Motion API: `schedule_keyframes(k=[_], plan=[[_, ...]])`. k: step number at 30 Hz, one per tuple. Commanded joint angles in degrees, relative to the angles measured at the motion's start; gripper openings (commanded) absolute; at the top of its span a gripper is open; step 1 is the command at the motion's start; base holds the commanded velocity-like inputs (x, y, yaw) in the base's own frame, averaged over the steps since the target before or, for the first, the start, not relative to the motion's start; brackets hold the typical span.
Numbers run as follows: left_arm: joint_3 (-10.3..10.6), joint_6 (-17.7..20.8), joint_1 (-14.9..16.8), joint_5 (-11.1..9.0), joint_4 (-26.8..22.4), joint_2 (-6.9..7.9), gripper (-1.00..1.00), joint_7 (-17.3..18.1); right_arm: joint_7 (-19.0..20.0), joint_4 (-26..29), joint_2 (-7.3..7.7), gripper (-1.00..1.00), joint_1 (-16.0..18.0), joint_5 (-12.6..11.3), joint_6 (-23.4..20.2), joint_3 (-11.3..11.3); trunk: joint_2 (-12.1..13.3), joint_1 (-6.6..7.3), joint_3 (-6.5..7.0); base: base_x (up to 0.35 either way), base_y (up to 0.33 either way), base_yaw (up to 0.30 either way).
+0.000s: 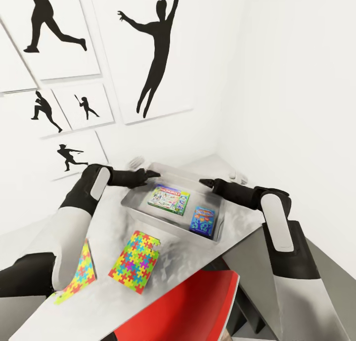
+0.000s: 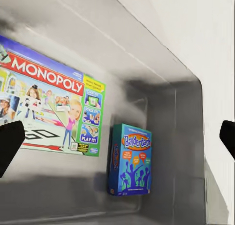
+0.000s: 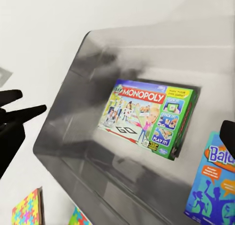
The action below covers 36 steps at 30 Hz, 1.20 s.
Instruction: Put all the toys in the child's room - the three board games (two on the bed and one on the table), the two jigsaw puzzles on the table, and the tennis ball on the table - inside the toy box on the table in the child's room.
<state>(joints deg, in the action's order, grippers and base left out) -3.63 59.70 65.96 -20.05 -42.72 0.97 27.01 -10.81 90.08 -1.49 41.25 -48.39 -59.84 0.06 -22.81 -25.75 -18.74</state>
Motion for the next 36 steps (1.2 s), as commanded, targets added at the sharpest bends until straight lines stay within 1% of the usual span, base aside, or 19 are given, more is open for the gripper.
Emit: schedule_keyframes(k=[1, 2, 3, 5, 7, 9, 10, 13, 15, 16, 18, 19, 21, 26, 27, 29, 31, 33, 36], plan=[[-0.2, 0.3, 0.0, -0.3, -0.2, 0.9, 1.0, 2.3, -0.2, 0.1, 0.06, 1.0, 0.1, -0.6, -0.2, -0.2, -0.1, -0.03, -0.1, 0.0, 0.0, 0.0], [-0.2, 0.3, 0.0, -1.0, -0.4, 1.8, 1.0, 4.1, 0.3, 0.1, 0.12, 1.0, 0.1, -0.6, -0.2, -0.4, -0.1, -0.03, -0.08, 0.0, 0.0, 0.0], [-0.1, 0.3, 0.0, -2.3, -0.6, 3.7, 1.0, 8.1, 1.2, 0.1, 0.2, 1.0, 0.1, -0.6, -0.2, -0.7, -0.1, -0.03, -0.05, 0.0, 0.0, -0.005], [0.0, 0.3, 0.0, -3.5, -0.7, 5.77, 1.0, 12.2, 2.1, 0.1, 0.25, 1.0, 0.1, -0.6, -0.2, -0.9, -0.1, -0.03, 0.03, 0.0, 0.0, -0.021], [0.2, 0.3, 0.0, -4.8, -0.9, 10.03, 1.0, 20.6, 3.8, 0.1, 0.36, 1.0, 0.1, -0.6, -0.2, -1.5, -0.1, -0.03, 0.15, 0.0, 0.0, -0.061], [0.3, 0.3, -0.1, -5.2, -0.9, 12.05, 1.0, 24.9, 4.5, 0.1, 0.39, 1.0, 0.1, -0.6, -0.2, -2.3, -0.1, -0.03, 0.29, 0.0, 0.0, -0.08], [0.3, 0.3, -0.1, -5.4, -0.9, 13.94, 1.0, 29.1, 5.3, 0.1, 0.41, 1.0, 0.1, -0.6, -0.2, -3.2, -0.1, -0.03, 0.37, 0.0, 0.0, -0.091], [0.3, 0.3, -0.2, -5.4, -0.9, 16.52, 1.0, 35.0, 6.4, 0.1, 0.42, 1.0, 0.1, -0.6, -0.2, -4.6, -0.1, -0.03, 0.61, 0.0, 0.0, -0.096], [0.4, 0.3, -0.5, -5.3, -0.8, 19.69, 1.0, 41.3, 8.1, 0.1, 0.43, 1.0, 0.1, -0.6, -0.2, -5.6, -0.1, -0.03, 0.78, 0.0, 0.0, -0.101], [0.4, 0.3, -0.8, -5.2, -0.7, 21.09, 1.0, 43.6, 9.1, 0.1, 0.43, 1.0, 0.1, -0.6, -0.2, -5.9, -0.1, -0.03, 0.86, 0.0, 0.0, -0.103], [0.4, 0.3, -1.3, -5.1, -0.7, 22.34, 1.0, 45.2, 10.0, 0.1, 0.45, 1.0, 0.1, -0.6, -0.2, -6.1, -0.1, -0.03, 1.03, 0.0, 0.0, -0.104], [0.4, 0.3, -2.2, -5.1, -0.7, 23.42, 1.0, 46.2, 10.9, 0.1, 0.48, 1.0, 0.1, -0.6, -0.2, -6.2, -0.1, -0.03, 1.11, 0.0, 0.0, -0.105], [0.2, 0.3, -3.8, -5.3, -0.6, 24.65, 1.0, 47.2, 12.0, 0.1, 0.54, 1.0, 0.1, -0.6, -0.2, -6.4, -0.1, -0.03, 1.28, 0.0, 0.0, -0.105], [-0.2, 0.3, -6.5, -5.6, -0.6, 26.44, 1.0, 48.2, 14.6, 0.1, 0.66, 1.0, 0.0, -0.6, -0.2, -6.5, -0.1, -0.03, 1.71, 0.0, 0.0, -0.111], [-0.2, 0.3, -7.3, -5.6, -0.5, 27.12, 1.0, 48.7, 15.9, 0.1, 0.68, 1.0, -0.2, -0.6, -0.2, -6.5, -0.1, -0.03, 1.79, 0.0, 0.0, -0.127], [-0.3, 0.3, -8.1, -5.6, -0.5, 27.77, 1.0, 49.7, 17.2, 0.1, 0.68, 1.0, -0.5, -0.6, -0.2, -6.5, -0.1, -0.03, 1.96, 0.0, 0.0, -0.131], [-0.3, 0.3, -9.5, -5.5, -0.5, 28.55, 1.0, 51.8, 19.6, 0.1, 0.93, 1.0, -1.2, -0.6, -0.2, -6.8, -0.1, -0.03, 2.13, 0.0, 0.0, -0.135], [-0.4, -0.1, -11.2, -5.3, -0.5, 29.07, 1.0, 54.1, 22.3, 0.1, 1.82, 1.0, -1.9, -0.6, -0.2, -7.4, -0.1, -0.03, 2.3, 0.0, 0.0, -0.136], [-0.4, -2.0, -14.0, -5.1, -0.4, 29.74, 1.0, 57.6, 27.8, 0.1, 3.99, 1.0, -4.3, -0.6, -0.2, -9.1, -0.1, -0.03, 2.56, 0.0, 0.0, -0.128]])
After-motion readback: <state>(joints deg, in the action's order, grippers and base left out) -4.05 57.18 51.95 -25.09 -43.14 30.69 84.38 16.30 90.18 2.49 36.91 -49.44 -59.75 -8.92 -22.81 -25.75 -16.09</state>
